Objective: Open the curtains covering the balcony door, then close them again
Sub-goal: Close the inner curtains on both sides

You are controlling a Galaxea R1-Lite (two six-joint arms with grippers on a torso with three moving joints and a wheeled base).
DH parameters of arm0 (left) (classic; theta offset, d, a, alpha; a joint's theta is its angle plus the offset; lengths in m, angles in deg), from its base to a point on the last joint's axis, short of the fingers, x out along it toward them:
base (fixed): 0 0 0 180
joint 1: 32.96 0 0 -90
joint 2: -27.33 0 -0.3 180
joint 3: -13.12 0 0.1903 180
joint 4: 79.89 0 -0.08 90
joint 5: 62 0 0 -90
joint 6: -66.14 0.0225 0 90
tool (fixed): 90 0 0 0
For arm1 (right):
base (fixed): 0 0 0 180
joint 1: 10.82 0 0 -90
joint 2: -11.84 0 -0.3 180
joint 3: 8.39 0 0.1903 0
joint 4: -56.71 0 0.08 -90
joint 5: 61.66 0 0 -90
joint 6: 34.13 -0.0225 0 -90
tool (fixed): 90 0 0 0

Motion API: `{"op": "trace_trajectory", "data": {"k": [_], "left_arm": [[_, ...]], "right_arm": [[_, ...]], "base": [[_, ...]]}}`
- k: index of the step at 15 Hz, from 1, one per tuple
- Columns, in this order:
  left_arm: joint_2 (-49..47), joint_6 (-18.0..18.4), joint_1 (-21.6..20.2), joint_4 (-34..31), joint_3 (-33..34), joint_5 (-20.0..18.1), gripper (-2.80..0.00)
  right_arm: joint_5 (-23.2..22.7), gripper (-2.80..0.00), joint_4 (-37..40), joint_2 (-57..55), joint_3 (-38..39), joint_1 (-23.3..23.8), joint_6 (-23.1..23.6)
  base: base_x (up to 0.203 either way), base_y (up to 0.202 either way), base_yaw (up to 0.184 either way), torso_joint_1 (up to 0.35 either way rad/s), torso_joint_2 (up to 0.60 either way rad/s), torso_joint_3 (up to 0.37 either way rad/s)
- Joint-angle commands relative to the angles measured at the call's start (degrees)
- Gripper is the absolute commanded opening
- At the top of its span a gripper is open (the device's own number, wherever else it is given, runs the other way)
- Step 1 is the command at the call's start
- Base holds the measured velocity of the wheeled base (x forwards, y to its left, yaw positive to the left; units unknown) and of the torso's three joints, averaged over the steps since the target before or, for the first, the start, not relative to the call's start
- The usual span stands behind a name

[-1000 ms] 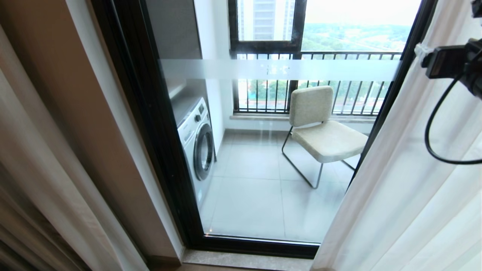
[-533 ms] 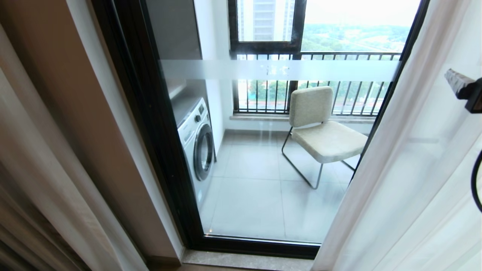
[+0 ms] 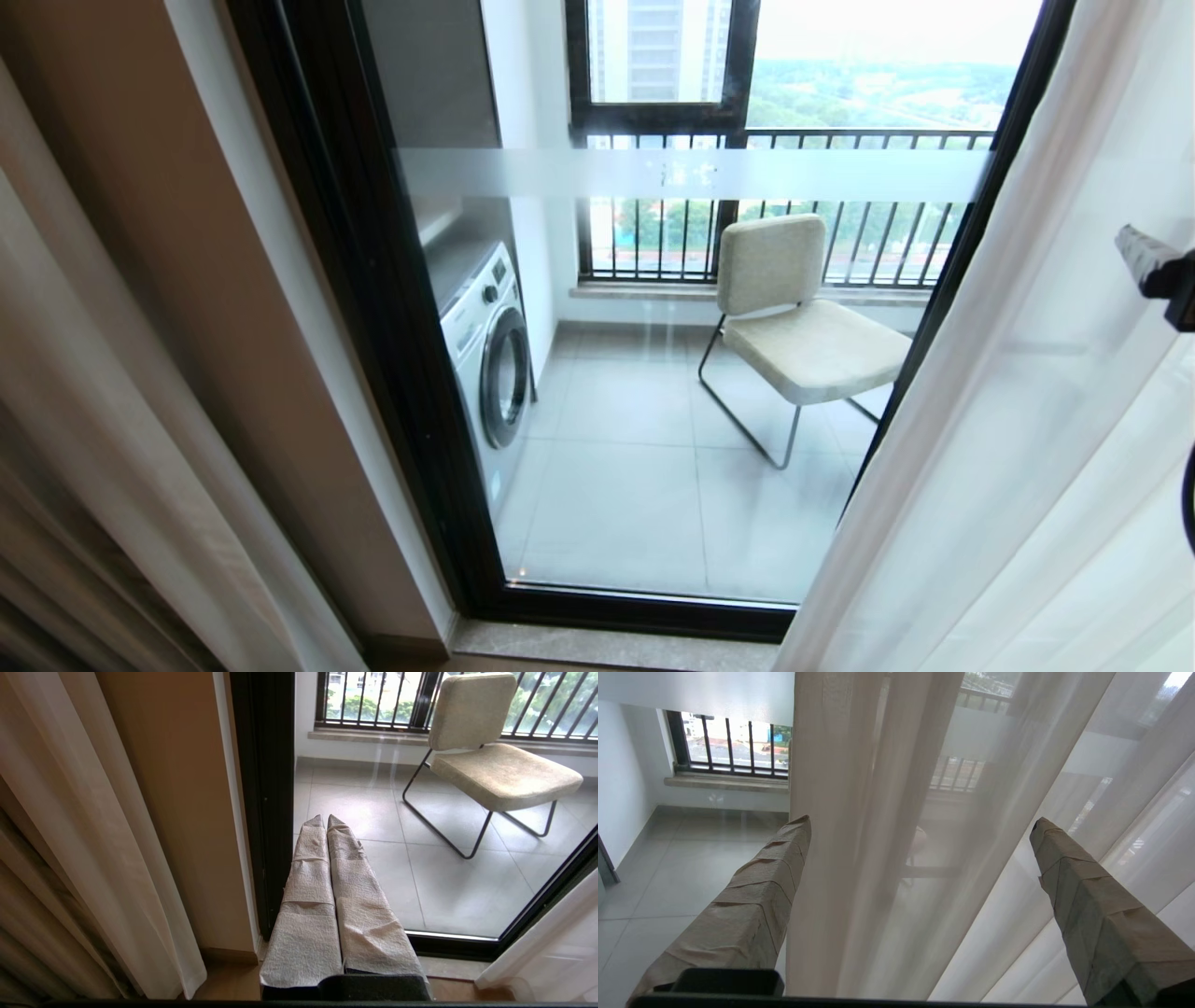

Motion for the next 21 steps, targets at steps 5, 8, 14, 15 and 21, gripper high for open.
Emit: {"op": "trace_trajectory", "data": {"k": [5,8,14,15,21], "left_arm": [[0.0,0.0,0.0,0.0,0.0,0.1,-2.8],[0.0,0.0,0.0,0.0,0.0,0.1,-2.8],[0.0,0.0,0.0,0.0,0.0,0.1,-2.8],[0.0,0.0,0.0,0.0,0.0,0.1,-2.8],[0.0,0.0,0.0,0.0,0.0,0.1,-2.8]], "right_arm": [[0.2,-0.48,-0.4,-0.1,1.4,0.7,0.1],[0.3,-2.8,-0.8,0.1,1.2,0.8,-1.7],[0.3,-2.8,8.6,2.2,0.8,2.5,-5.9],[0.3,-2.8,11.4,2.9,0.7,3.5,-7.0],[0.3,-2.8,15.4,10.7,6.5,4.6,-8.6]], "base": [[0.0,0.0,0.0,0.0,0.0,0.0],[0.0,0.0,0.0,0.0,0.0,0.0],[0.0,0.0,0.0,0.0,0.0,0.0],[0.0,0.0,0.0,0.0,0.0,0.0],[0.0,0.0,0.0,0.0,0.0,0.0]]}}
